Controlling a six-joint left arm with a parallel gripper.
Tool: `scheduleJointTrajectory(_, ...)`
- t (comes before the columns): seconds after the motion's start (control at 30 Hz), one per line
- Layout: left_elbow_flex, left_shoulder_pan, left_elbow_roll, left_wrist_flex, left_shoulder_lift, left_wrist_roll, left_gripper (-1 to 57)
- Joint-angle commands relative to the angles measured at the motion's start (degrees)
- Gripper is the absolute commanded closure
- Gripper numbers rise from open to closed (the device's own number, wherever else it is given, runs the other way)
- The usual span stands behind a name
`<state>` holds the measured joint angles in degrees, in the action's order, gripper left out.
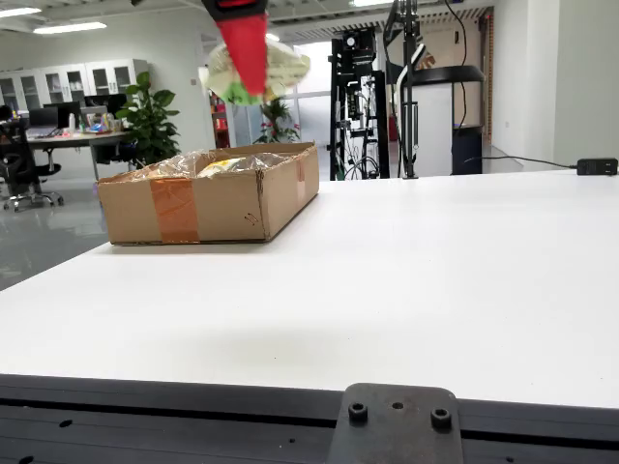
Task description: Grasp a snack and put it in the bin.
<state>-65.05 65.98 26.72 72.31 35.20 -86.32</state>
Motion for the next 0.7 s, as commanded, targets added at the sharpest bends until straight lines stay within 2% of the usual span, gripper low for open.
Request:
scheduleJointTrajectory(0.03,-2.0,-1.67,0.99,-0.06,-2.95,2.81,42.7)
scheduleJointTrajectory(0.4,-2.11,-8.24,4.53,-0.35,-6.96,13.63,42.7)
scheduleJointTrajectory(0.7,2.69,-15.12,5.85,-2.75,-5.7,22.53,42.6)
